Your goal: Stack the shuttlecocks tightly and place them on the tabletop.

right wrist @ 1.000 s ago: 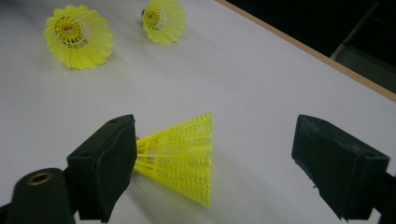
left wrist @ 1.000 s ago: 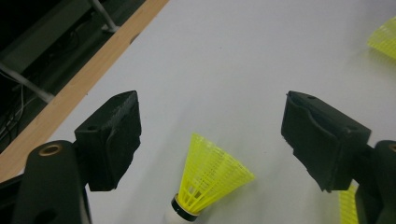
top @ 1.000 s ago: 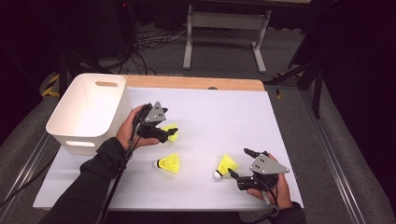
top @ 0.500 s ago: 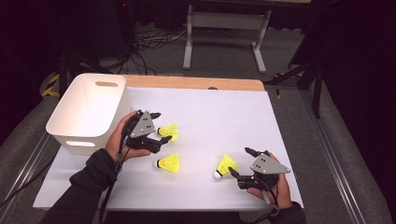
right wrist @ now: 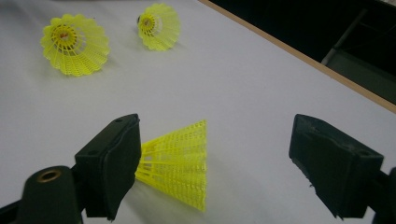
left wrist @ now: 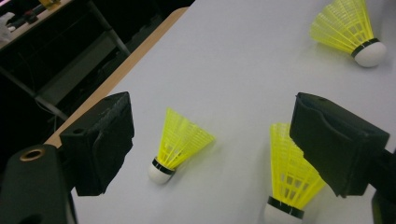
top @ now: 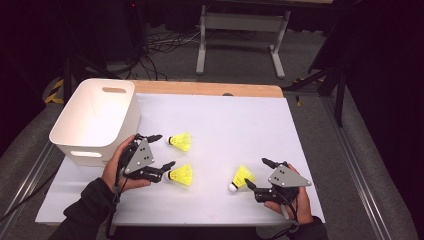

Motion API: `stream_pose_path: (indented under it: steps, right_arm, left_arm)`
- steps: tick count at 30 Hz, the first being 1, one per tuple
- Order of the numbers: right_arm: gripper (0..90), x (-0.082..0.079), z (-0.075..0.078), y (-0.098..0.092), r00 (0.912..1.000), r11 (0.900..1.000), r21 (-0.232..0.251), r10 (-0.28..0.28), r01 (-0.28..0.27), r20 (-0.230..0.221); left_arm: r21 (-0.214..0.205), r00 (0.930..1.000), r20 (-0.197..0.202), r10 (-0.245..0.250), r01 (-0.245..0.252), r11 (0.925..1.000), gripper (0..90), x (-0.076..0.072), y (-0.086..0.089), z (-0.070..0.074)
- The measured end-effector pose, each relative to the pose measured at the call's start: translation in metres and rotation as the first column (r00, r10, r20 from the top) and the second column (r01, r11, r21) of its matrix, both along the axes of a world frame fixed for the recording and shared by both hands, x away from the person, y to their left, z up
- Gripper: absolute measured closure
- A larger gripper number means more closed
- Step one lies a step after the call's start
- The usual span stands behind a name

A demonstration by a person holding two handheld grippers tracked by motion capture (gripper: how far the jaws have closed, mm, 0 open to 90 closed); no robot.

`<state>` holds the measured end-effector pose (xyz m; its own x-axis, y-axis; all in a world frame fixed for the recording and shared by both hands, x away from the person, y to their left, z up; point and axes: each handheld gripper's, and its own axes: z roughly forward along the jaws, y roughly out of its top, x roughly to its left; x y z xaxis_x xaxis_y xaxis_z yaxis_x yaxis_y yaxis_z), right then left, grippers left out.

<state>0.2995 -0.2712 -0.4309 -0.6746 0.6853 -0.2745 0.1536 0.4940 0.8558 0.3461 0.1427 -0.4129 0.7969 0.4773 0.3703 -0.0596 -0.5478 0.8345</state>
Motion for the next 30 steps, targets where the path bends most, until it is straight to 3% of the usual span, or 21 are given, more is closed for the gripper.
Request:
stream_pose_path:
  steps: [5,19,30]
  right_arm:
    - [18.8,-0.001,0.001,0.000,1.0000,1.0000,0.001,0.005,-0.005,-0.003]
    - [15.5,-0.002,0.008,0.000,1.0000,0.9984,0.055,0.007,-0.007,0.003]
    - [17.9,-0.003,0.014,0.013,0.9983,0.9984,0.029,0.049,-0.048,-0.031]
  left_arm:
    - [-0.015,0.9998,0.018,-0.004,0.004,0.9999,14.5,-0.011,0.009,-0.005]
    - [-0.079,0.9998,-0.016,-0.009,0.008,0.9969,11.2,-0.024,0.033,-0.022]
    - [-0.115,0.9989,-0.047,-0.009,0.003,0.9934,8.5,-0.034,0.051,-0.034]
